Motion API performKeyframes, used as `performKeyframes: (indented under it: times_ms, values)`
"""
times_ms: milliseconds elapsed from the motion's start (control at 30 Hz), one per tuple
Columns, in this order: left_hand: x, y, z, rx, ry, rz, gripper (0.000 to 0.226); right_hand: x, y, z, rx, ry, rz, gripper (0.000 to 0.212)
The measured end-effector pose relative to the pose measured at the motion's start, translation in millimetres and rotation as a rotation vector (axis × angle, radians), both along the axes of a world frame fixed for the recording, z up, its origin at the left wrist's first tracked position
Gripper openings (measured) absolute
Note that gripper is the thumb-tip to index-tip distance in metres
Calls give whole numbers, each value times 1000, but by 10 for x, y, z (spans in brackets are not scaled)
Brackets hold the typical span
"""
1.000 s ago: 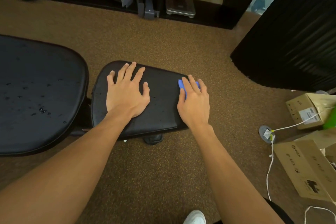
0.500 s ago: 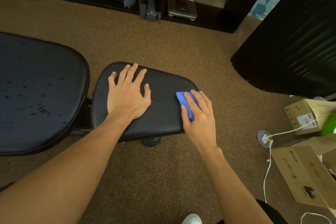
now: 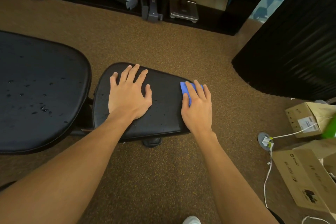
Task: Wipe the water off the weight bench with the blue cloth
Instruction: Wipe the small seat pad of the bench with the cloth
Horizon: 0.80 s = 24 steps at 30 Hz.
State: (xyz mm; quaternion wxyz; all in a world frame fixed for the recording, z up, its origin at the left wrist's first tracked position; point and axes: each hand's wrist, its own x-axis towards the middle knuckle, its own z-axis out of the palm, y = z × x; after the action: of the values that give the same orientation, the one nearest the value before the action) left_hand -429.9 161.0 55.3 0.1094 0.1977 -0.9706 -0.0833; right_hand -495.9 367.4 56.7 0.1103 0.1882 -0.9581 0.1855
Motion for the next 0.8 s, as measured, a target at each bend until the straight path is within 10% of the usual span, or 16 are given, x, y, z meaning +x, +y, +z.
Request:
performKeyframes:
  times_ms: [800]
  values:
    - [-12, -7, -12, 1, -2, 5, 60, -289, -203, -22, 81, -61, 32, 49]
